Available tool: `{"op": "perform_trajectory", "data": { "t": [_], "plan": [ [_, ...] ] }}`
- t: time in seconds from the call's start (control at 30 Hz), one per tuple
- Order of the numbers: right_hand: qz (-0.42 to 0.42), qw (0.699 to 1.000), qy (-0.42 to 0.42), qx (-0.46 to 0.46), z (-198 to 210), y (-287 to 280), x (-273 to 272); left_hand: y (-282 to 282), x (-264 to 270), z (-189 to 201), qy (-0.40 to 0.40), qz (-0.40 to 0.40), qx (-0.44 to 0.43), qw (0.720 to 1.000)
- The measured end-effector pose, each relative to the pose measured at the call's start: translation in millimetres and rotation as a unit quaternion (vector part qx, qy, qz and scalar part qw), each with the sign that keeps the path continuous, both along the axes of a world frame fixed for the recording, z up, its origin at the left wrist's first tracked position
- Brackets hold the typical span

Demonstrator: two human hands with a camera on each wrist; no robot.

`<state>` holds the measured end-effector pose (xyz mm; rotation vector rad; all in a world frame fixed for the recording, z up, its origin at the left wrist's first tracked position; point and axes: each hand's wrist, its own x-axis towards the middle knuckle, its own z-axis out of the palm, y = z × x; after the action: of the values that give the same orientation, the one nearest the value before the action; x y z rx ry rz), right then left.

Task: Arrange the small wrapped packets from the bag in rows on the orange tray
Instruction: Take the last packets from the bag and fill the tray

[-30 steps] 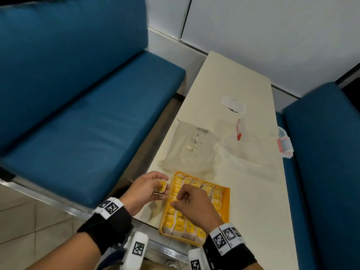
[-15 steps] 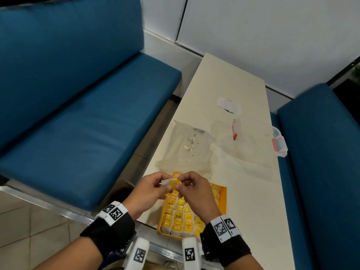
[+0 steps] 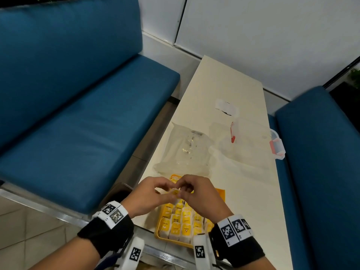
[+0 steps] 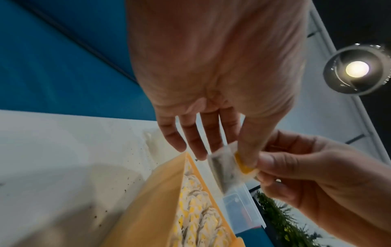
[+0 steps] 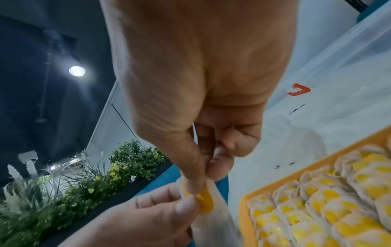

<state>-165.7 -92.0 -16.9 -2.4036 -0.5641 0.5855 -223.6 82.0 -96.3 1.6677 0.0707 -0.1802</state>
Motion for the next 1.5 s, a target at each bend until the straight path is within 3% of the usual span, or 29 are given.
{"op": "perform_trajectory", "data": {
  "t": [0.13, 0.33, 0.57, 0.77, 0.93, 1.3, 1.4, 1.5],
  "plan": [
    [-0.063, 0.997, 0.019, 0.042, -6.1, -3.8, -1.4, -9.6, 3.5, 2.2, -0.020, 0.026, 0.030, 0.999],
    [-0.110, 0.986, 0.111, 0.063, -15.6, -21.5, -5.0, -18.7, 2.5, -2.3, -0.005, 0.016, 0.084, 0.996],
    [-0.038, 0.969, 0.239, -0.044, -42.4, -36.2, -13.9, -14.9, 1.0, -12.3, 0.074, -0.029, 0.212, 0.974],
    [-0.053, 0.944, 0.309, -0.101, -65.1, -32.0, -20.1, -14.1, 1.5, -13.2, 0.092, -0.026, 0.180, 0.979],
    [-0.062, 0.954, 0.265, -0.124, -72.2, -29.1, -26.5, -13.4, 1.9, -15.6, 0.093, -0.024, 0.169, 0.981],
    [0.010, 0.981, 0.058, -0.185, -78.4, -28.7, -37.0, -14.4, 5.3, -21.9, 0.089, -0.017, 0.122, 0.988],
    [-0.032, 0.985, 0.063, -0.156, -71.7, -32.5, -34.1, -14.5, 4.9, -23.2, 0.084, 0.000, 0.120, 0.989],
    [-0.127, 0.984, -0.014, -0.127, -56.4, -53.0, -21.7, -9.9, 5.2, -23.6, 0.099, 0.026, 0.113, 0.988]
  ]
}}
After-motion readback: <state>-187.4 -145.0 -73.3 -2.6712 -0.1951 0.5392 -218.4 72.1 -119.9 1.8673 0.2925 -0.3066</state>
